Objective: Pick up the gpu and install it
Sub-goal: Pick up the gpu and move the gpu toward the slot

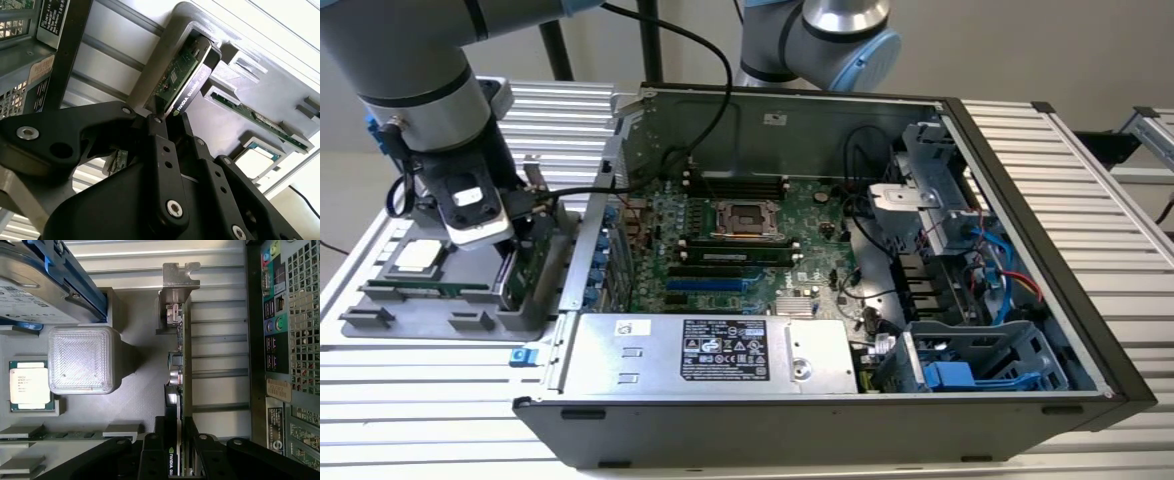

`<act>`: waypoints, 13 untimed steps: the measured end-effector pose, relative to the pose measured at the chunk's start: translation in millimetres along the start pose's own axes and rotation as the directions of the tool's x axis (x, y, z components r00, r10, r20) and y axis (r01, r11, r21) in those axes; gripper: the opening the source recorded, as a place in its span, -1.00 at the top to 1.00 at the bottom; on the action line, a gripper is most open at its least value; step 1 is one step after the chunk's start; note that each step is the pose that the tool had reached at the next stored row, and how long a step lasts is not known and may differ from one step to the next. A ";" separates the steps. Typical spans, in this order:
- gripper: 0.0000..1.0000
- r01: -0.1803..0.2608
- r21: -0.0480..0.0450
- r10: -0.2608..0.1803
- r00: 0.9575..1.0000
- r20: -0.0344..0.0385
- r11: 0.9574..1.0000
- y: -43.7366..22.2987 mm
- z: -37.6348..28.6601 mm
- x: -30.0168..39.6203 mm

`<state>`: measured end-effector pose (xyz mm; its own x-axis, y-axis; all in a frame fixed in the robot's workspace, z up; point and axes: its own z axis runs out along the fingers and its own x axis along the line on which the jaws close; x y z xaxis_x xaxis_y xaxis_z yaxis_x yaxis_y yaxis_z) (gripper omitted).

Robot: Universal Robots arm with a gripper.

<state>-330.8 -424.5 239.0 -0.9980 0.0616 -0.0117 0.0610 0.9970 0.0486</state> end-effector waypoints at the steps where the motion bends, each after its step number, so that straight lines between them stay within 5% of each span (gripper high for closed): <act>1: 1.00 0.000 0.000 0.000 1.000 0.000 1.000 0.0 0.0 0.0; 13: 1.00 0.000 0.000 0.000 1.000 0.000 1.000 0.1 -2.4 0.0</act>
<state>-330.8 -424.5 241.3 -0.9980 0.0616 -0.0114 0.0610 0.9970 0.0484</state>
